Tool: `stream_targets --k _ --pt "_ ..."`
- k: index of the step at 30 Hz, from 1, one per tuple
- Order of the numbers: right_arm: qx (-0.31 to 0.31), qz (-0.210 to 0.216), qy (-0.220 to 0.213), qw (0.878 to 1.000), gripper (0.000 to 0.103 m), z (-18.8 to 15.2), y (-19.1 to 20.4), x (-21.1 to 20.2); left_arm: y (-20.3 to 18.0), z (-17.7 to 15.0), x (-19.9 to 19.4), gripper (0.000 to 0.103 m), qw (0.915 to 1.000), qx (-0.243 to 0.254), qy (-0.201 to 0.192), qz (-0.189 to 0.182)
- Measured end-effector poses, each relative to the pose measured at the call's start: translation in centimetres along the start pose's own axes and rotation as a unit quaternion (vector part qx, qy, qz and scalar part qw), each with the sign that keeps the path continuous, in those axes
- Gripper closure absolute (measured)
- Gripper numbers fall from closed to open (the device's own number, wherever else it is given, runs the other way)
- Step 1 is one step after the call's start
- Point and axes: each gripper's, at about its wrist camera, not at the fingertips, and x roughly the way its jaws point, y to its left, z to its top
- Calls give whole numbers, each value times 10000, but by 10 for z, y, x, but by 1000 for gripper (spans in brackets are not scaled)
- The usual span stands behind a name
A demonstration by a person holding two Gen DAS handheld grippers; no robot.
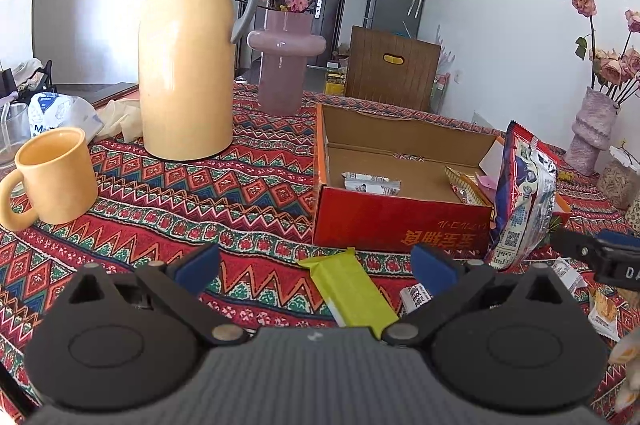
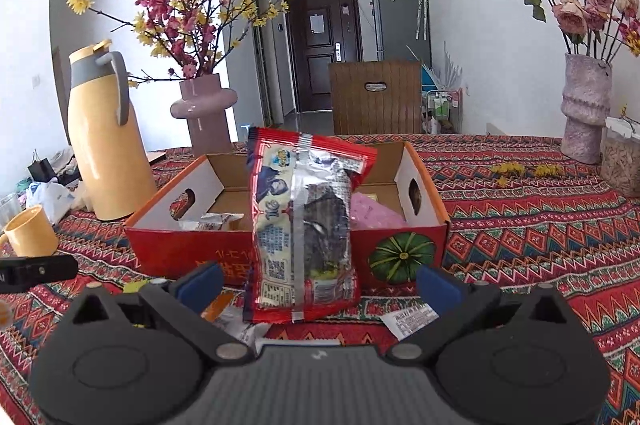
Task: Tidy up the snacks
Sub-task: 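Grasp a white wrapper with the left tool while the right tool holds the red bag above the box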
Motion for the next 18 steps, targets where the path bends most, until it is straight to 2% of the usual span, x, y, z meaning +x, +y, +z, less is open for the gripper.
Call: stream_targets --k 5,10,13,15,18 --pt "-308 -105 -59 9995 0 16 18 25 6 0 2 0 10000 -49 19 11" --pt "-470 -388 193 9980 3 18 27 59 11 0 6 0 9999 -97 54 42" --pt "-401 -428 240 9980 14 17 26 65 13 0 8 0 9999 -106 76 54" --pt "-407 -410 289 9979 31 16 25 67 13 0 10 0 9999 -111 95 56" --pt "-313 -288 218 9989 42 15 21 61 11 0 11 0 9999 -98 116 46"
